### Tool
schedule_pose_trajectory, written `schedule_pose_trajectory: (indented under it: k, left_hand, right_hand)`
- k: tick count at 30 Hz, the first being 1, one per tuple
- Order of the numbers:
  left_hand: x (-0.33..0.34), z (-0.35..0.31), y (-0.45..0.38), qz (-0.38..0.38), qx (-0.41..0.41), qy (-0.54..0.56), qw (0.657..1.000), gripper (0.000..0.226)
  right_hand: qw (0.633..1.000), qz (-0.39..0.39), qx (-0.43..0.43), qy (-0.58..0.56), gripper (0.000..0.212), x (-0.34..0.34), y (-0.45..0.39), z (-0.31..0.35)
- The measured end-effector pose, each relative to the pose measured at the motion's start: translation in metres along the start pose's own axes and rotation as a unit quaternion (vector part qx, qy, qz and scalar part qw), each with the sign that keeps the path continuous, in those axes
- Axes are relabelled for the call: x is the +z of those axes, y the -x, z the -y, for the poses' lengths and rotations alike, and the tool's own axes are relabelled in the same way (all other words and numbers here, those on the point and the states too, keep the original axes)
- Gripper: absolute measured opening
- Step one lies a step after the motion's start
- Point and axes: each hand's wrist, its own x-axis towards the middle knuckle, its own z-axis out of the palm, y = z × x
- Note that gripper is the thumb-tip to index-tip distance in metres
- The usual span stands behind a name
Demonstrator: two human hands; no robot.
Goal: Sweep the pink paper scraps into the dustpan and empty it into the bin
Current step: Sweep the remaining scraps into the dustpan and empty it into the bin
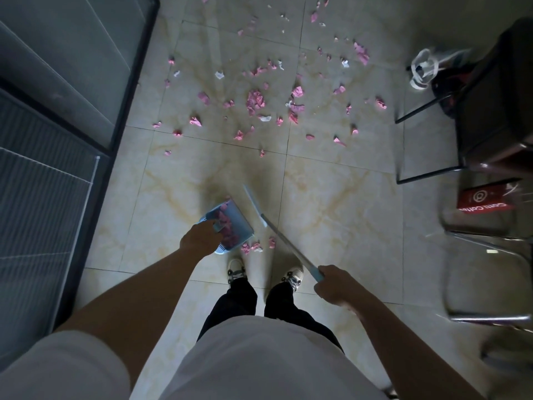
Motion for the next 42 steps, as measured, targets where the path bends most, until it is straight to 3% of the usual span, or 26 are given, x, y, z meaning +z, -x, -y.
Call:
schedule_pose_trajectory:
  k: [8, 22, 30, 33, 38, 42]
  left_hand:
    - [-0.002, 0.038, 0.012, -0.009, 0.005, 0.006, 1.000, 0.028]
    - [0.046, 0.094, 0.096, -0.054, -0.058, 0.021, 0.997, 0.032]
    - [0.080, 0.117, 0.121, -0.031, -0.034, -0.033, 0.998, 0.034]
    - [0.091, 0.114, 0.116, -0.035, -0.021, -0.024, 0.999, 0.032]
    - [0.096, 0.104, 0.104, 0.020, 0.027, -0.061, 0.998, 0.034]
    - [0.098, 0.102, 0.098, 0.040, 0.020, -0.038, 0.998, 0.041]
  right_hand:
    - [0.997, -0.024, 0.070, 0.038, 0.035, 0.002, -0.011, -0.008]
    - [0.991, 0.006, 0.047, 0.122, 0.039, 0.028, -0.001, -0.039]
    - [0.993, 0.006, 0.048, 0.108, 0.042, 0.061, 0.030, -0.063]
    - [0.997, 0.032, 0.044, 0.059, 0.038, 0.085, 0.049, -0.056]
    - [0.997, 0.066, 0.025, 0.014, 0.037, 0.126, 0.067, -0.025]
    - [0.994, 0.110, -0.004, -0.004, 0.039, 0.144, 0.071, 0.009]
